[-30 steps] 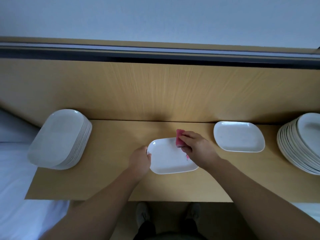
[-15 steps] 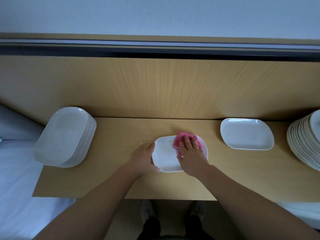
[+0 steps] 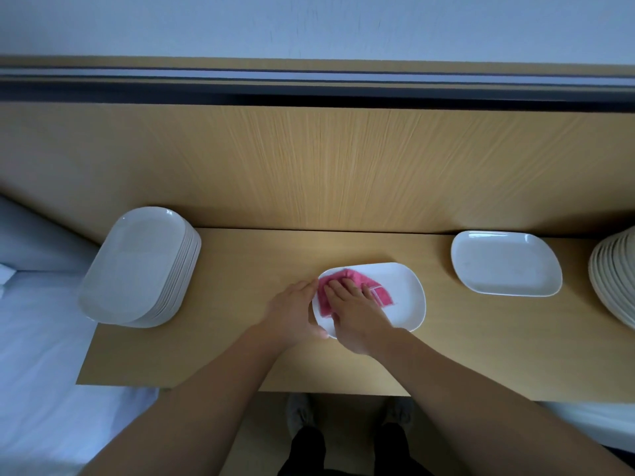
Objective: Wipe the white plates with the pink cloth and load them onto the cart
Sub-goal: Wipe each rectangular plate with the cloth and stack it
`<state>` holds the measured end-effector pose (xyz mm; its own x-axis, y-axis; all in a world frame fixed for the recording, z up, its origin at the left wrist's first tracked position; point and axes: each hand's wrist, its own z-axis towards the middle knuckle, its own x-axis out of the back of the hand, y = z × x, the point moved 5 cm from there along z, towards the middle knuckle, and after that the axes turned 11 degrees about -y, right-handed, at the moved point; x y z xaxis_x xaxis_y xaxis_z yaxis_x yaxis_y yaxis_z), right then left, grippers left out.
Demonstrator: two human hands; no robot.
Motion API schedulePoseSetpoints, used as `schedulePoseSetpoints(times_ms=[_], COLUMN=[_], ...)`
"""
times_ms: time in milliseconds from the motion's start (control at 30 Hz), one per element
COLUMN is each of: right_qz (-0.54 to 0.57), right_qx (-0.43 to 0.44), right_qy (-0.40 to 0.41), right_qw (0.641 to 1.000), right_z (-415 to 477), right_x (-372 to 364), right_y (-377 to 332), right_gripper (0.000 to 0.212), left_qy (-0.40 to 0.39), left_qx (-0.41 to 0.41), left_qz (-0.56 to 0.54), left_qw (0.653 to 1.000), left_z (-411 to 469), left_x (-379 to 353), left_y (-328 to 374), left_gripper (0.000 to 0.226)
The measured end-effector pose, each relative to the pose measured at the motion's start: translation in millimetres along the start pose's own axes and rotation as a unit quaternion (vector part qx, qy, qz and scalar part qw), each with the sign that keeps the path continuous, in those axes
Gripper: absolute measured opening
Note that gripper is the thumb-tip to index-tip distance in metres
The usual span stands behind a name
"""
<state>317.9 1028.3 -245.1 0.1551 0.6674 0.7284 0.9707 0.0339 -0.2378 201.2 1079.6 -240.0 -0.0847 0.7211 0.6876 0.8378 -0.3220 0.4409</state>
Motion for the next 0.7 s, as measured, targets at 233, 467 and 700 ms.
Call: schedulePoseSetpoints(times_ms=[233,467,700], right_qz=[-0.042,-0.040,-0.048], right_qx=[0.086,0.154,0.194], right_qy=[-0.016,-0.020,-0.037], right_qw=[0.995,0.987,0.979], right_z=[-5,-22,-47], right_x=[-4,0,-4], right_y=[5,12,31], right_gripper=[0.062,0.048,0.039], left_qy=[-0.004,-0.035,-0.040], left_qx=[-0.008,-0.014,-0.011], left_qz=[0.063,0.125,0.133], left_qw=[0.998,0.991,0.990], left_z=[-2,-1,-4], left_x=[-3,-4,-2], left_y=[6,4,1], left_gripper=[0.103,0.099,0.096])
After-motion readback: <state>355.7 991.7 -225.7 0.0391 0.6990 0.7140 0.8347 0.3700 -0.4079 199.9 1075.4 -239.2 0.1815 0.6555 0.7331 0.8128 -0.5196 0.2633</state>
